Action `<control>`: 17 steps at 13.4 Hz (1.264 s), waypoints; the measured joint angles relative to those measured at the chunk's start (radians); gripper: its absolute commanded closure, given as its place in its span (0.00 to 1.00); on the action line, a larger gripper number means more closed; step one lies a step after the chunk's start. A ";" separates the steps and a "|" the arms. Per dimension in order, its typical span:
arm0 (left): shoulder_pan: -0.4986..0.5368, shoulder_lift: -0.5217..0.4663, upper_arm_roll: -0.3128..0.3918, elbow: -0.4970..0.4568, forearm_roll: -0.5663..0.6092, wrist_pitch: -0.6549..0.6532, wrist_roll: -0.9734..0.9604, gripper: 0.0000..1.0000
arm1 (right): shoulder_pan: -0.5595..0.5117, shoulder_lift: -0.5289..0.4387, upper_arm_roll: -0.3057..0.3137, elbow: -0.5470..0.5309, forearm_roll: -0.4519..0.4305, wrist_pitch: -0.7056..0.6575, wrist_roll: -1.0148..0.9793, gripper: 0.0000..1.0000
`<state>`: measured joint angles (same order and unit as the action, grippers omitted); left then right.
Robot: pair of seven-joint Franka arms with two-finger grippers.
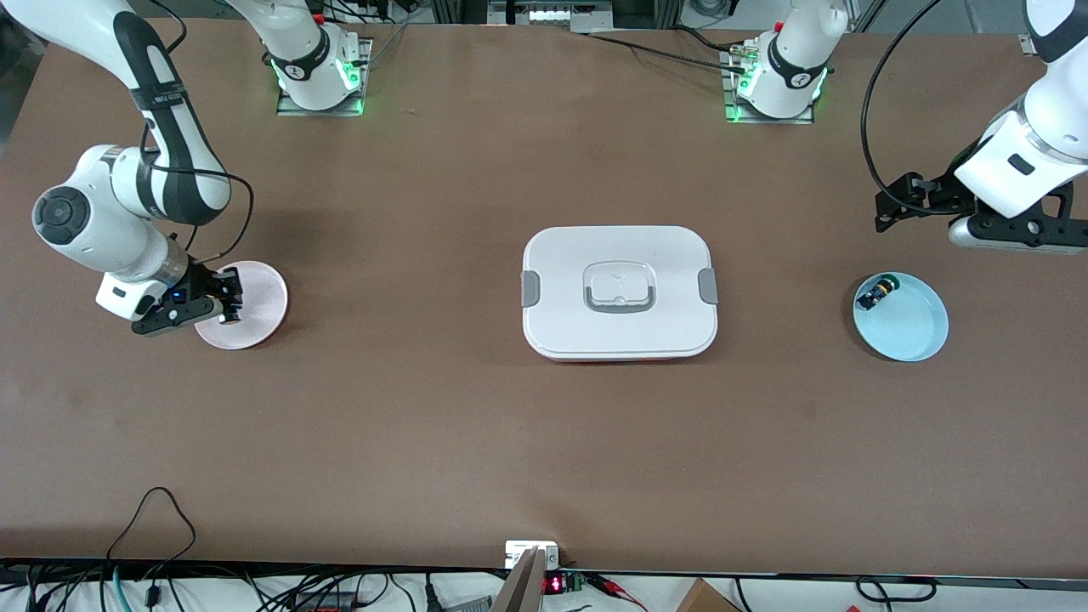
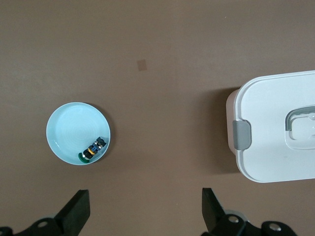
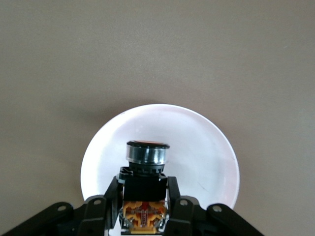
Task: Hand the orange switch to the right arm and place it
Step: 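Lower the switch onto the white plate and open the right gripper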
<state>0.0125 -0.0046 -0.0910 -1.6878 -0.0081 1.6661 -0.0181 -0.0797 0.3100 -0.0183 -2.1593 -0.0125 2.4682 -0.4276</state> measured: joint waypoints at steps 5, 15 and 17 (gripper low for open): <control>0.000 0.000 -0.001 0.000 0.000 0.000 0.003 0.00 | 0.000 0.081 0.000 -0.001 0.027 0.078 0.001 1.00; -0.005 0.000 -0.004 0.000 0.000 -0.001 0.005 0.00 | 0.000 0.120 0.000 -0.004 0.029 0.131 0.004 0.00; -0.005 0.000 -0.004 0.000 0.000 -0.001 0.005 0.00 | 0.000 0.115 0.000 -0.003 0.029 0.132 0.004 0.00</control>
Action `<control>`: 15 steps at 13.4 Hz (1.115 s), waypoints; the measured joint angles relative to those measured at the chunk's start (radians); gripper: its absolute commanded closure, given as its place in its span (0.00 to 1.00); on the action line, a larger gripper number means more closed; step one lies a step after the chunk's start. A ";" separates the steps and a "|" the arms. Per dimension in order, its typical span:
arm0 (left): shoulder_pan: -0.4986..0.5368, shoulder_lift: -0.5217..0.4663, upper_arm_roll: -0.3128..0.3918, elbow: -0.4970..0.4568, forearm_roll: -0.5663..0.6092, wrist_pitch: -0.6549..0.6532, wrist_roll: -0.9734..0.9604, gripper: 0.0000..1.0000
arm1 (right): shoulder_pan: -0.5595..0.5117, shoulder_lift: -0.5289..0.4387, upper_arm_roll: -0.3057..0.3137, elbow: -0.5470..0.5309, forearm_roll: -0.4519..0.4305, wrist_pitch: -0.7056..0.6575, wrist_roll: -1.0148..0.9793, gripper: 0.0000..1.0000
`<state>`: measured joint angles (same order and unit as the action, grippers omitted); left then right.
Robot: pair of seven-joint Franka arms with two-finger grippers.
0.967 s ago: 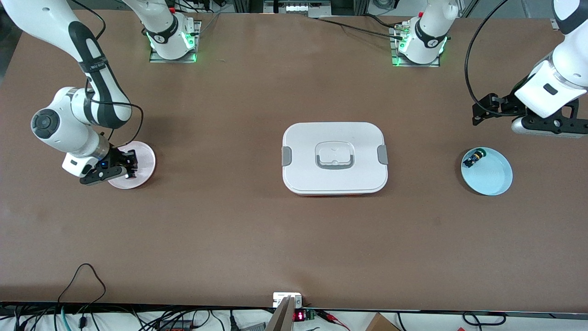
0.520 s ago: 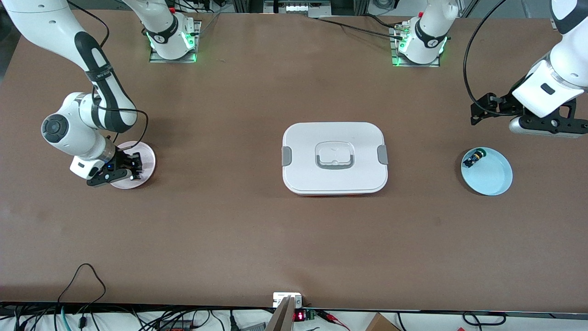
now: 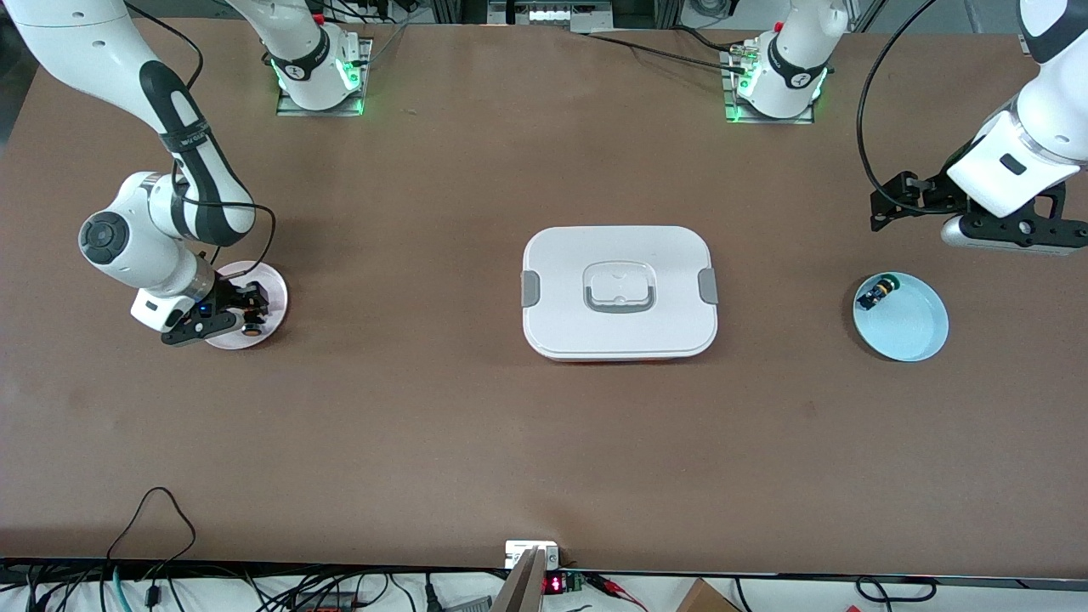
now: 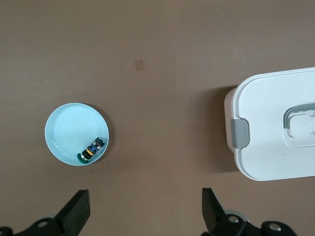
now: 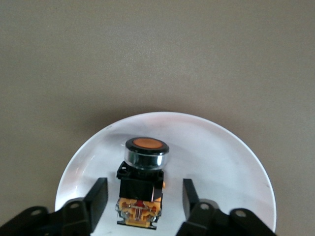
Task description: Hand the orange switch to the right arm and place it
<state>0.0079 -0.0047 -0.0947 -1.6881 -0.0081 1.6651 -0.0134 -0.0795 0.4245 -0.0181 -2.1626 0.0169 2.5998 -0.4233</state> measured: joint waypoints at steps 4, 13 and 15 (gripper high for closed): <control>0.000 0.000 0.000 0.000 0.000 0.000 0.000 0.00 | 0.004 -0.057 0.002 0.008 0.000 -0.037 0.000 0.00; -0.001 0.000 0.000 0.000 0.000 -0.001 0.000 0.00 | 0.098 -0.340 0.006 0.199 -0.018 -0.609 0.123 0.00; -0.001 0.000 0.000 0.000 0.000 -0.002 0.000 0.00 | 0.114 -0.377 0.007 0.261 -0.024 -0.726 0.150 0.00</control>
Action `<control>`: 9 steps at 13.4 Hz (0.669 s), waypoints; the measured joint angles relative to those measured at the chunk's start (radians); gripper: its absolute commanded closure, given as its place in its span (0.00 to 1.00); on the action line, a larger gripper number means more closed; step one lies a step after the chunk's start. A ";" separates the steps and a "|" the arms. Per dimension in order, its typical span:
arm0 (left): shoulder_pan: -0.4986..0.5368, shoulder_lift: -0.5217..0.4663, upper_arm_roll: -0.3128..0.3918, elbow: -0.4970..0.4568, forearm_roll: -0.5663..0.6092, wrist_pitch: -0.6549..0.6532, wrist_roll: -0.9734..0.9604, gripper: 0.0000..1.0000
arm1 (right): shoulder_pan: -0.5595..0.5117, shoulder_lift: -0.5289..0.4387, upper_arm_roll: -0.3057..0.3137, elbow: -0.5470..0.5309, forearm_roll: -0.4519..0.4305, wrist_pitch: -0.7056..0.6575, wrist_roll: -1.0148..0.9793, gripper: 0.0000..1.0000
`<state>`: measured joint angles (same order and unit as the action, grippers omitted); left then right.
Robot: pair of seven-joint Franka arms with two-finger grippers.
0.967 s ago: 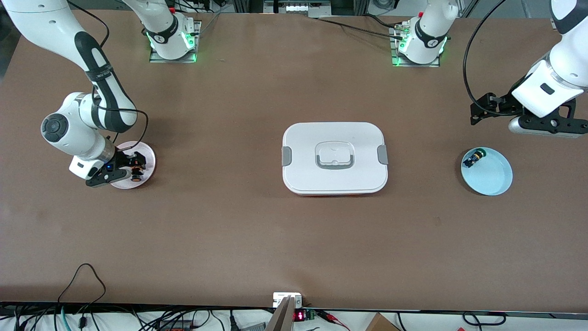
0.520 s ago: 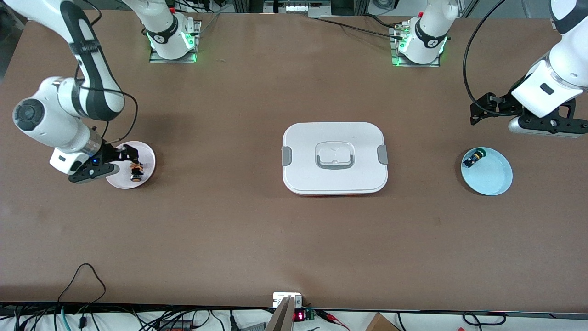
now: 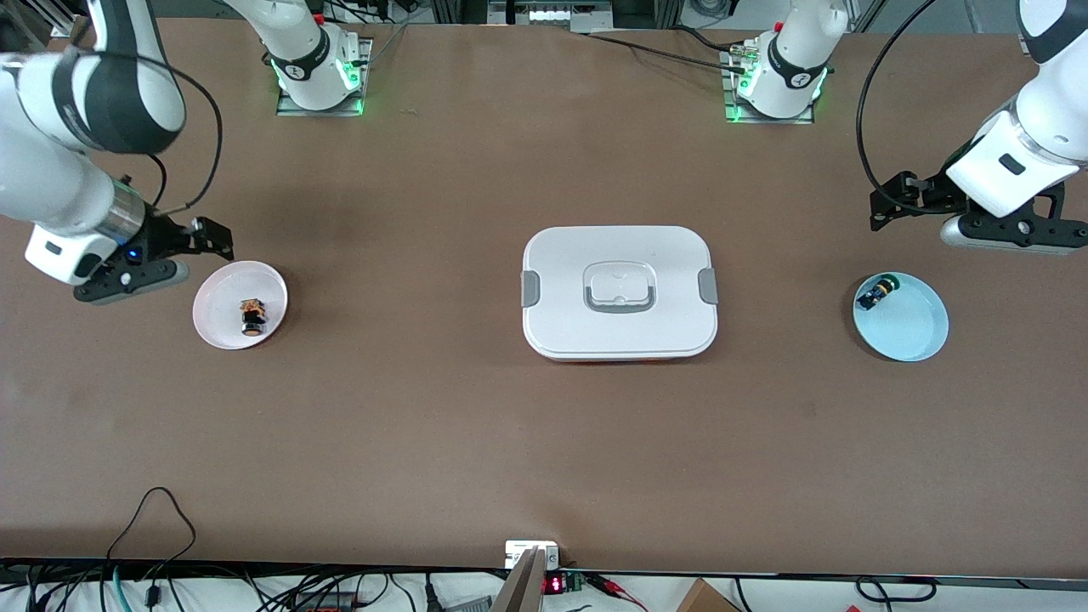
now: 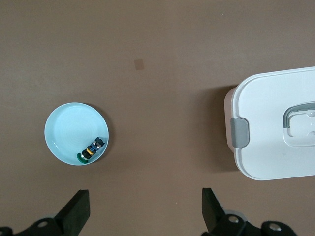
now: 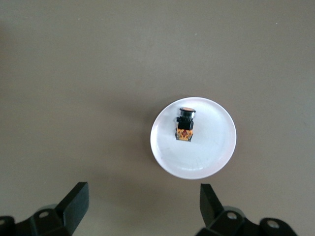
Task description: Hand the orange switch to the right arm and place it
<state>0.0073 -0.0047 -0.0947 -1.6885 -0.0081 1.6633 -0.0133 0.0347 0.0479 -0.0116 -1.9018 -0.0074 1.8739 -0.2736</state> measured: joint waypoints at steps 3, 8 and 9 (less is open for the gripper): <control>0.000 0.000 0.000 0.000 0.000 -0.001 0.000 0.00 | 0.008 -0.018 0.003 0.119 -0.009 -0.155 0.017 0.00; 0.000 0.000 0.000 0.000 0.000 -0.001 0.000 0.00 | 0.008 -0.018 0.003 0.234 -0.014 -0.294 0.038 0.00; 0.000 0.000 0.000 0.000 0.000 -0.001 0.000 0.00 | 0.008 -0.019 0.003 0.260 -0.014 -0.315 0.039 0.00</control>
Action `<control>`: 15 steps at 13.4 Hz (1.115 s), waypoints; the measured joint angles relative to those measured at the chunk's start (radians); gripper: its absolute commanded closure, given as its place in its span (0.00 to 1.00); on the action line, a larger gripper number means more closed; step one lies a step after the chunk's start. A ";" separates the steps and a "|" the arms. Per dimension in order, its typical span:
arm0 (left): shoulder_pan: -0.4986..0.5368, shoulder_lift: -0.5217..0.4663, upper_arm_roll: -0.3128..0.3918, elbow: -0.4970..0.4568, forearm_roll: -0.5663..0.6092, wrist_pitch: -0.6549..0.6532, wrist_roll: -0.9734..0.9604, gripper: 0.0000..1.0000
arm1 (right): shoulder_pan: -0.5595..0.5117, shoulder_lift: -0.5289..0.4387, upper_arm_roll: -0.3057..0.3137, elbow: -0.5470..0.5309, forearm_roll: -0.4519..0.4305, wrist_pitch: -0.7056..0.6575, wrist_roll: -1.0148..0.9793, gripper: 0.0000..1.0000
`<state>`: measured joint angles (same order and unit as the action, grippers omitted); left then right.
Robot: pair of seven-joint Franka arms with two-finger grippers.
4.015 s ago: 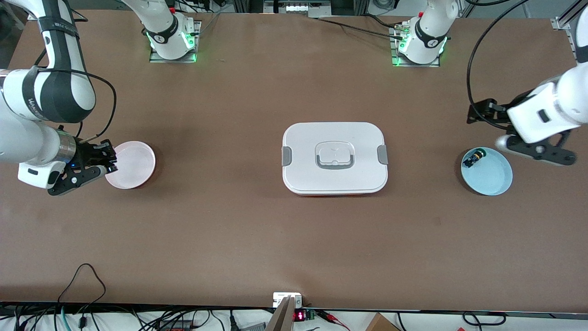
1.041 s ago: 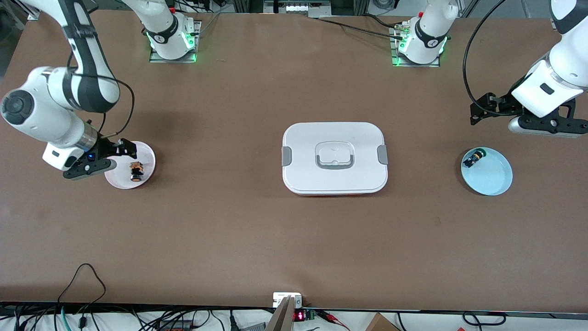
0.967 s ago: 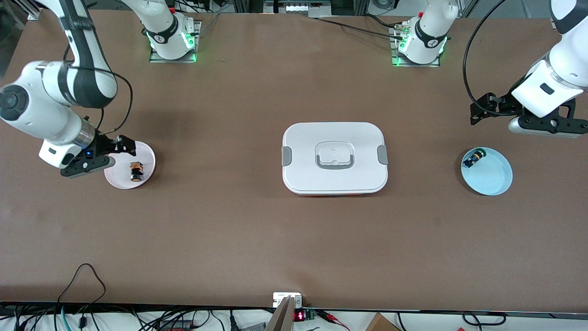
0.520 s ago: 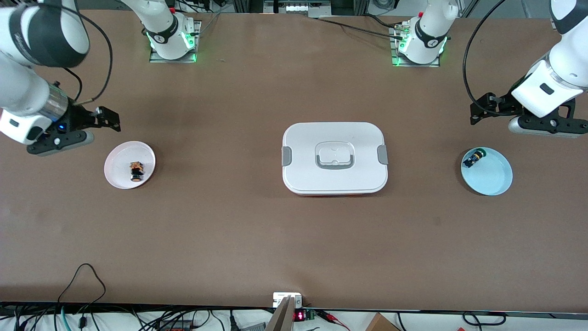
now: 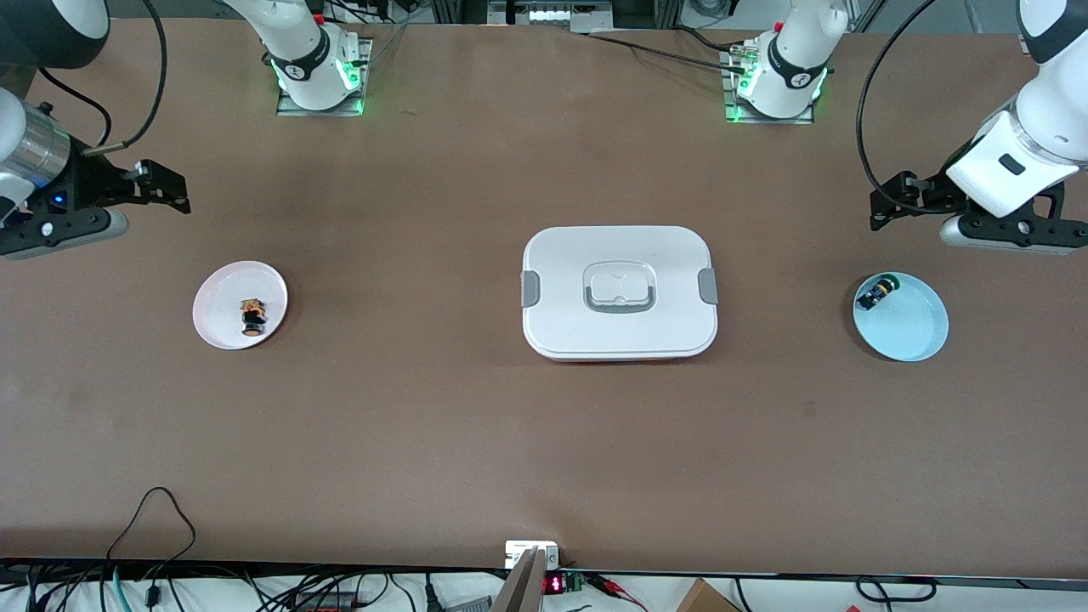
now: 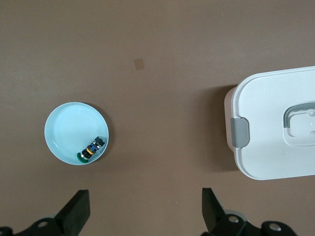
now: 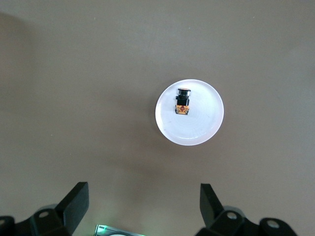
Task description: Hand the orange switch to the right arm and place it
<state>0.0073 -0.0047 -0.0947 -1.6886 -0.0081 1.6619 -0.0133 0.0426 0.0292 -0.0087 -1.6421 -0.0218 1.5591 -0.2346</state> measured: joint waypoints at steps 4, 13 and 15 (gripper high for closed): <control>0.000 0.000 0.000 0.000 0.000 0.000 0.000 0.00 | -0.001 0.000 0.000 0.083 -0.002 -0.066 0.000 0.00; 0.000 0.000 0.000 0.000 0.000 -0.008 0.000 0.00 | -0.001 0.024 0.000 0.088 -0.001 -0.067 0.000 0.00; 0.000 0.000 0.001 0.000 0.000 -0.008 0.000 0.00 | -0.002 0.027 -0.001 0.088 -0.001 -0.067 0.000 0.00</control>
<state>0.0075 -0.0047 -0.0936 -1.6887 -0.0081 1.6537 -0.0133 0.0407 0.0561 -0.0095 -1.5538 -0.0231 1.4919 -0.2345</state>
